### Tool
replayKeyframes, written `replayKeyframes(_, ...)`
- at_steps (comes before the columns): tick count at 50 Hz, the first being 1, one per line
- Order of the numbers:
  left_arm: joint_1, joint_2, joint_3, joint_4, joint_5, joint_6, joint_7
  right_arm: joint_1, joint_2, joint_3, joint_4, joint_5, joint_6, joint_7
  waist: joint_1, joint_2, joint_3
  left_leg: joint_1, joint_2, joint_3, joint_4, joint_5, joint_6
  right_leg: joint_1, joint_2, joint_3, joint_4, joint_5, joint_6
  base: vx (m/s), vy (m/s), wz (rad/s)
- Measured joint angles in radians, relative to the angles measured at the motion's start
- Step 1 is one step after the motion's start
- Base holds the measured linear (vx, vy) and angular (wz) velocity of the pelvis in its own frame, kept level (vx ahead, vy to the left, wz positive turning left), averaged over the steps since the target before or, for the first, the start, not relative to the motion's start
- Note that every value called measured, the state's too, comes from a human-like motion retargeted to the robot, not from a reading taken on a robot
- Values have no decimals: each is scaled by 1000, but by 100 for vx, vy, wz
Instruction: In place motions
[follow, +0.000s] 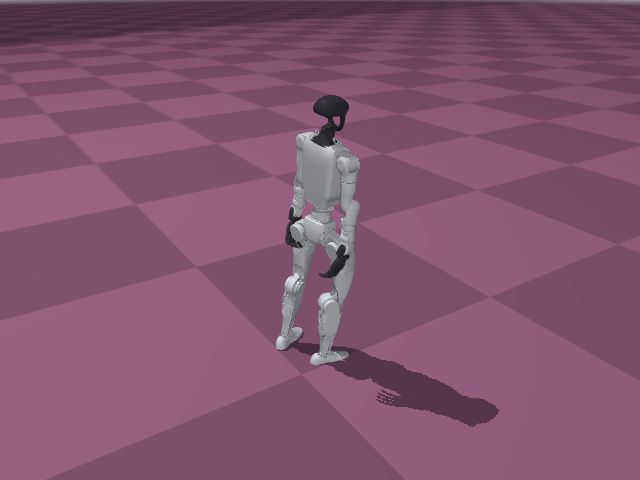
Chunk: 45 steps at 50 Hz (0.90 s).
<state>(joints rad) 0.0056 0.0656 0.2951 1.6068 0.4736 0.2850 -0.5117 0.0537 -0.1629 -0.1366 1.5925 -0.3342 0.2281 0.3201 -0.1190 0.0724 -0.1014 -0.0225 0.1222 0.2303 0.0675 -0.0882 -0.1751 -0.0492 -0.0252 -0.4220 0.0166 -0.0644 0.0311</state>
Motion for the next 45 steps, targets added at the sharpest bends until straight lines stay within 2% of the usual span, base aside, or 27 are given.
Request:
replayKeyframes(9,4,-1,9,27,-42,-9,34,-2,6,16,0,-20,1,7,-83,17,-7,-42,10,-71,33,-9,-27,-8,-15,-71,0,2,0,-3,1,39)
replayKeyframes(16,1,7,15,41,-66,4,29,-11,8,27,-21,-42,1,17,-22,19,-7,-27,3,-4,2,5,-10,-16,1,-5,-4,16,-12,-2,2,-47)
replayKeyframes(23,4,16,11,23,-42,1,33,-19,4,28,-39,-31,-4,24,-8,28,-10,-22,10,28,-7,10,-26,-23,1,5,0,26,-12,-1,2,-4)
replayKeyframes(26,-6,21,13,17,-43,0,33,-23,1,24,-44,-26,-4,26,-9,18,-7,-38,-2,22,9,30,-29,-27,-17,-4,1,31,-5,-5,8,21)
replayKeyframes(29,-29,28,6,21,-54,2,42,-19,1,3,-61,-38,-7,40,-30,0,-11,-81,-13,-49,51,29,-52,-28,-40,-50,-12,38,-6,-8,7,79)
replayKeyframes(31,-35,30,-7,19,-66,1,47,-5,3,-13,-78,-46,-11,43,-18,-23,-6,-85,-20,-71,83,1,-31,-22,-57,-61,-18,46,-9,2,10,28)
replayKeyframes(34,-31,28,-20,3,-84,-8,47,7,1,-23,-97,-57,-14,34,15,-48,11,-32,0,33,97,3,13,-19,-73,-38,-16,59,-8,4,17,-36)
replayKeyframes(41,-15,14,0,21,-78,-10,65,26,-34,-25,-94,-45,-19,7,-36,12,-16,10,2,86,8,-49,29,-44,-58,-34,-5,73,14,3,26,-9)
replayKeyframes(45,-29,30,-5,27,-71,-7,60,16,-32,-29,-61,23,-15,-28,-46,1,17,29,-21,97,-31,-47,41,-61,-75,-24,19,87,22,-2,32,-8)
